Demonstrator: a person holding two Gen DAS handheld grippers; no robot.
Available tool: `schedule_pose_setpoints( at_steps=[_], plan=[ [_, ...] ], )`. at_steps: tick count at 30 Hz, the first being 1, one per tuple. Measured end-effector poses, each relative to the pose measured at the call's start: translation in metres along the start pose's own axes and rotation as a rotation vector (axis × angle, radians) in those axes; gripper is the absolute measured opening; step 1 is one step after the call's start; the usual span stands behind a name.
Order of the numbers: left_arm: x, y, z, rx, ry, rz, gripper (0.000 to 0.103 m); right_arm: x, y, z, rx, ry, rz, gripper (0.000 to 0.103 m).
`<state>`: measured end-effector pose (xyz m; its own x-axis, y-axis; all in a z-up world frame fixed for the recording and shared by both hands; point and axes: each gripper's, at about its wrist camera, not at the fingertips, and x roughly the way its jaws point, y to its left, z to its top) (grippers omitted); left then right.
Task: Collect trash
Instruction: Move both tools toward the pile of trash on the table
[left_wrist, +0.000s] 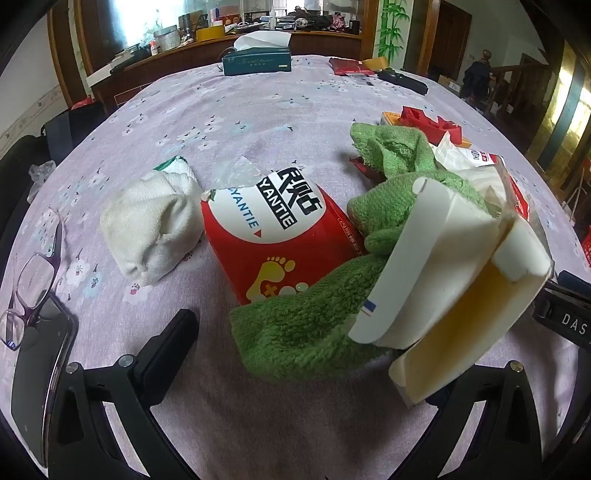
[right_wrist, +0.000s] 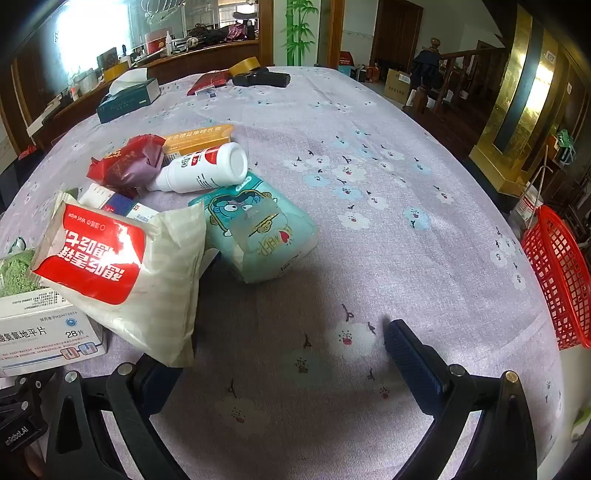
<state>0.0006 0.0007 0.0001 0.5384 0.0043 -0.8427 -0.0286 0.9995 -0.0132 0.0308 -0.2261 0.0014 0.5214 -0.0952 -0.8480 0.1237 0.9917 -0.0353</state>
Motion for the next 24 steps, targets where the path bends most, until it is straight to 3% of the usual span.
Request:
schedule_pose_setpoints(
  at_steps=[4, 7, 12, 16, 24],
  plan=[
    [-0.005, -0.001, -0.004, 0.003, -0.013, 0.036, 0.103, 0.0, 0.0, 0.0, 0.002, 0.001, 0.003, 0.103],
    [-0.04, 0.0, -0.014, -0.003, -0.159, 0.108, 0.103, 0.0, 0.0, 0.0, 0.002, 0.001, 0.003, 0.103],
    [-0.078, -0.001, -0.031, -0.032, -0.229, 0.043, 0.103, 0.0, 0.003, 0.002, -0.008, 0.0, 0.007, 0.103],
    [-0.099, -0.013, -0.055, -0.005, -0.314, 0.061, 0.103, -0.004, -0.006, 0.0, -0.092, 0.027, 0.092, 0.102],
    [-0.126, -0.043, -0.096, 0.032, -0.385, 0.06, 0.103, -0.083, -0.041, -0.045, -0.164, -0.193, 0.238, 0.102]
  ],
)
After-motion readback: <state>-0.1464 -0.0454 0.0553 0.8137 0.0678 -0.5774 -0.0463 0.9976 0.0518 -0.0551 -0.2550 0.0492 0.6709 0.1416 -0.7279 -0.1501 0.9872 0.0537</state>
